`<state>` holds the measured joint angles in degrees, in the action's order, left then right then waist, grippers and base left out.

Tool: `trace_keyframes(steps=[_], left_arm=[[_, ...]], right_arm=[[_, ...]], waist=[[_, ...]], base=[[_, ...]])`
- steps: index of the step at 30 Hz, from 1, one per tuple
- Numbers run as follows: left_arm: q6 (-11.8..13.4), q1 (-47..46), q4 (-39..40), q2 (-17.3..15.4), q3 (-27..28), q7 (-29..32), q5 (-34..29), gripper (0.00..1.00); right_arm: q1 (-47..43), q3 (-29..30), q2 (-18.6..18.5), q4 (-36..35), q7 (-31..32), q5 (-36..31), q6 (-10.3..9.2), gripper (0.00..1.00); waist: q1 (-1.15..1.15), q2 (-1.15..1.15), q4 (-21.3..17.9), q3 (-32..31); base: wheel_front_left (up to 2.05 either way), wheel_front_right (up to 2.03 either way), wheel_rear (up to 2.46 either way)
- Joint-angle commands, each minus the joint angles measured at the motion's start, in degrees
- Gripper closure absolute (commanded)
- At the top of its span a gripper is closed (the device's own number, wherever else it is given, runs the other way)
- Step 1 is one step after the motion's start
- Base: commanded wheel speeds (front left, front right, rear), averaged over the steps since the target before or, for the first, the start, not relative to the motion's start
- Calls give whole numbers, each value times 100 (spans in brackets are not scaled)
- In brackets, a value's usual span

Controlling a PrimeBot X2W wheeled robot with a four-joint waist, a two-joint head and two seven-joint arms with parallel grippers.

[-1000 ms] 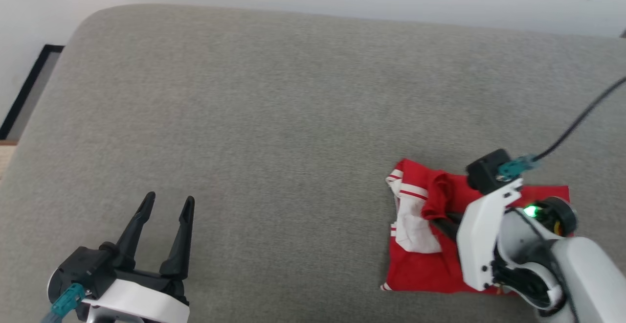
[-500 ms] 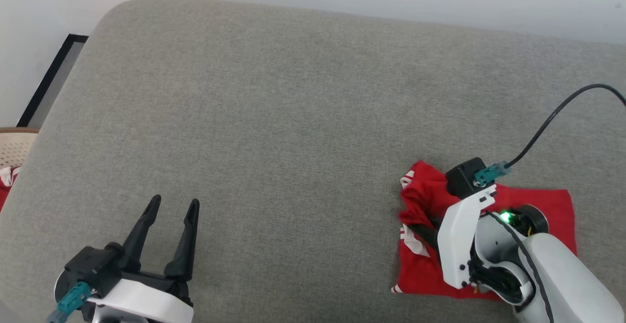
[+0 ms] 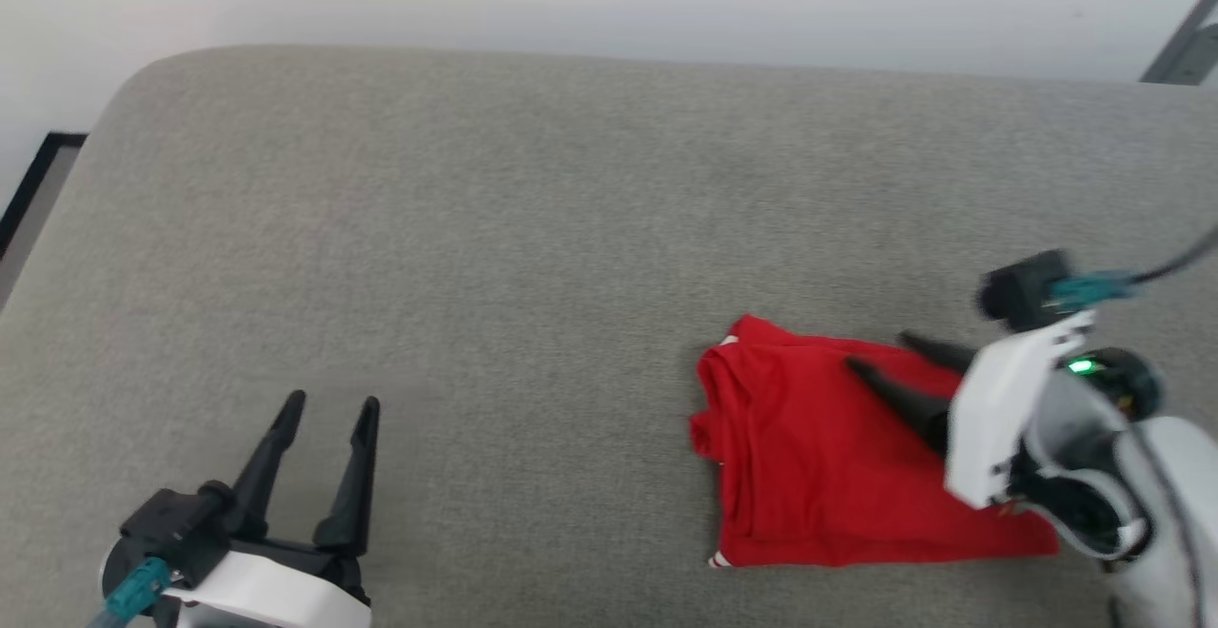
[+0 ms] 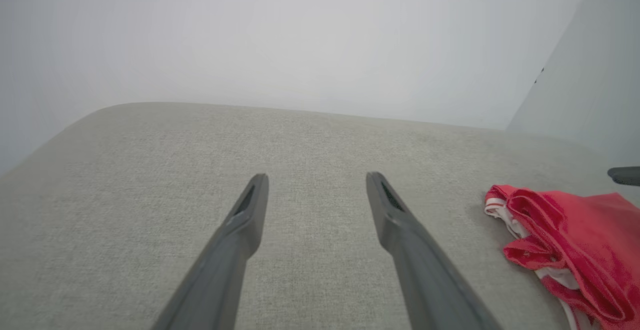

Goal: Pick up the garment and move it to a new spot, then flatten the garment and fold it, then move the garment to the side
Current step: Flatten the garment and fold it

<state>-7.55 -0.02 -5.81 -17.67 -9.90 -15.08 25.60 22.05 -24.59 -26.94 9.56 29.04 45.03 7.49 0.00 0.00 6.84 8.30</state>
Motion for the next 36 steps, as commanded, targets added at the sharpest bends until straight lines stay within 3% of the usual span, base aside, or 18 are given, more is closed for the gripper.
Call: trace_keyframes(steps=[1, 6, 19, 25, 36], left_arm=[[14, 45, -6, 38, -37, -9, 55, 0], [14, 53, -81, 124, -36, -9, 132, 0], [14, 291, -316, 273, 254, -9, 334, 0], [14, 503, -272, 356, 362, -9, 207, 0], [14, 1230, 275, 393, 627, -9, -113, 0]], right_arm=[[-72, 140, -79, 39, -223, 76, 0, 0], [-150, 451, -154, 430, -1109, 110, 0, 0], [-286, 689, 173, 1975, -4194, -965, -1, 0], [-688, 1044, 341, 1973, -4420, -1198, 0, 0], [-2099, 2108, 692, 933, -4426, -1765, 0, 0]], waist=[[0, 0, -105, -58], [0, 0, -289, -134], [0, 0, -628, -568], [0, 0, -611, -748], [0, 0, -549, -890]], base=[[0, 0, 0], [0, 0, 0], [0, 0, 0], [0, 0, 0], [0, 0, 0]])
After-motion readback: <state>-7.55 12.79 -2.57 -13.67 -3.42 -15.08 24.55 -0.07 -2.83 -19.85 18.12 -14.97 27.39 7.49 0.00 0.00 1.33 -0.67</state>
